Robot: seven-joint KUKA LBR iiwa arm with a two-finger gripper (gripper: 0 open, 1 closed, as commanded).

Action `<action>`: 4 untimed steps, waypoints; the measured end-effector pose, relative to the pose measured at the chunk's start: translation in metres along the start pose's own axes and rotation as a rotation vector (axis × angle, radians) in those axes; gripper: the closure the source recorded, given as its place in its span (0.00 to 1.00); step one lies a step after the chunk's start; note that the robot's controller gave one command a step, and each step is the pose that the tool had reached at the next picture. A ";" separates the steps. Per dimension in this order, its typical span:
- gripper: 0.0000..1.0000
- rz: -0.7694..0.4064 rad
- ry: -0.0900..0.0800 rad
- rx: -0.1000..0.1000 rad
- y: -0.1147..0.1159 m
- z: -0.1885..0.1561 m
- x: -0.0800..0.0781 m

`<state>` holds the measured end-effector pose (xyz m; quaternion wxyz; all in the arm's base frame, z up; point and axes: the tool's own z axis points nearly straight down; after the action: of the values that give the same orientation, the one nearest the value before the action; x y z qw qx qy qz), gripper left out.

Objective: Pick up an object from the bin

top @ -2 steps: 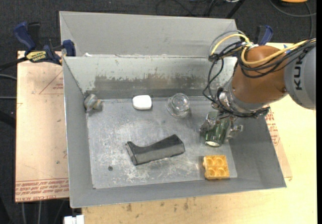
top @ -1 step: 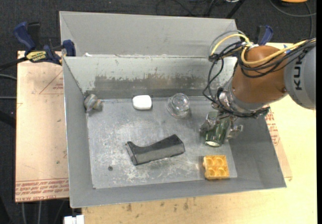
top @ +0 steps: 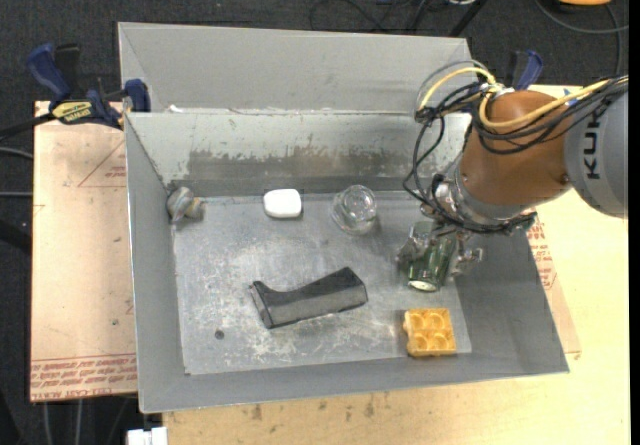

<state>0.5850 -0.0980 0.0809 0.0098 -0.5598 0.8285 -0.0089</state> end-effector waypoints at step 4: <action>1.00 -0.217 -0.024 0.018 0.064 -0.002 0.049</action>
Offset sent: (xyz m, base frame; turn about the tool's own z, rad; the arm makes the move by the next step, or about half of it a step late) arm 0.0000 0.0000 0.0000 0.0000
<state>0.5074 -0.1196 0.0808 0.0235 -0.6462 0.7627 -0.0108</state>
